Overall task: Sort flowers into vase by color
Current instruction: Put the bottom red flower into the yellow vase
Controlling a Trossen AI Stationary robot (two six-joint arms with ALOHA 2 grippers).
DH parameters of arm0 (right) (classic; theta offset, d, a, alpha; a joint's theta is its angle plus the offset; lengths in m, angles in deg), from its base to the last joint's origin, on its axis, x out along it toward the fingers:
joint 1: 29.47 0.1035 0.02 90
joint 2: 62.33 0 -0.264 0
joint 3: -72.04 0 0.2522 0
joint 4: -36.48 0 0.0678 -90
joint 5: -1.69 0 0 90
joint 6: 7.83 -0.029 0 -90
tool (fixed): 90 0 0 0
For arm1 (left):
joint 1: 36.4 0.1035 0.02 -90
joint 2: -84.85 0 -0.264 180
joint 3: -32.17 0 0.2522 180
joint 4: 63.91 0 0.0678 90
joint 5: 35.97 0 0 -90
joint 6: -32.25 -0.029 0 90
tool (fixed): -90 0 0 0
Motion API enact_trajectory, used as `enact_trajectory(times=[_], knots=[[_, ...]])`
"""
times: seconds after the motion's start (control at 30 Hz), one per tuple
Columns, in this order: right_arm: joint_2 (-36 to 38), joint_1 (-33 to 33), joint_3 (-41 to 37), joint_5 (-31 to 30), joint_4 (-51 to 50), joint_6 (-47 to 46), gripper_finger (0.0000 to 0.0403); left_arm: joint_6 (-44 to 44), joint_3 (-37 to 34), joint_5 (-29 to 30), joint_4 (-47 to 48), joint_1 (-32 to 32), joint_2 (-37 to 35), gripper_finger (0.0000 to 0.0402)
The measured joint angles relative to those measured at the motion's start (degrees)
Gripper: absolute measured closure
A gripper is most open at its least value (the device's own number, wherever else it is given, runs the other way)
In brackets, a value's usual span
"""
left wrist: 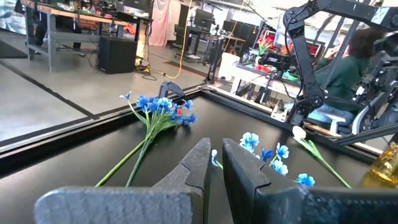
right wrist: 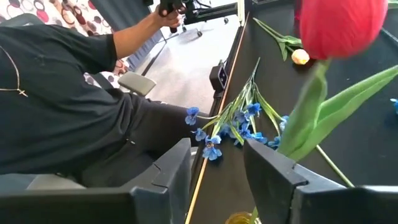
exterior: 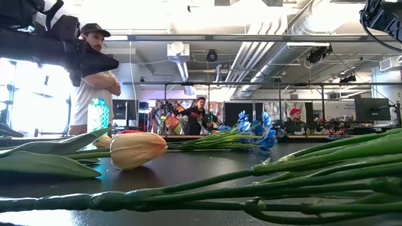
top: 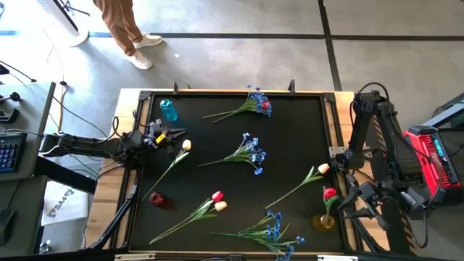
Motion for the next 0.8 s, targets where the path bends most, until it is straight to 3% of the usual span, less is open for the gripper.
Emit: enact_trajectory(times=[0.27,0.47,0.63,0.8], knots=[[0.0,0.0,5.2,-0.4,-2.2,1.9,0.0279,-1.0,0.0,-0.3,0.0,0.0,0.0,0.0374],[0.0,0.0,11.4,-4.7,-2.2,11.2,0.0279,-2.1,0.0,-0.9,0.1,0.0,0.0,0.0374],[0.0,0.0,17.7,-15.1,-2.6,19.3,0.0280,-2.1,0.0,-1.4,1.3,0.0,0.0,0.0374],[0.0,-3.6,23.1,-25.7,-7.1,20.7,0.0280,-2.1,0.0,-1.4,5.7,0.0,0.0,0.0374]])
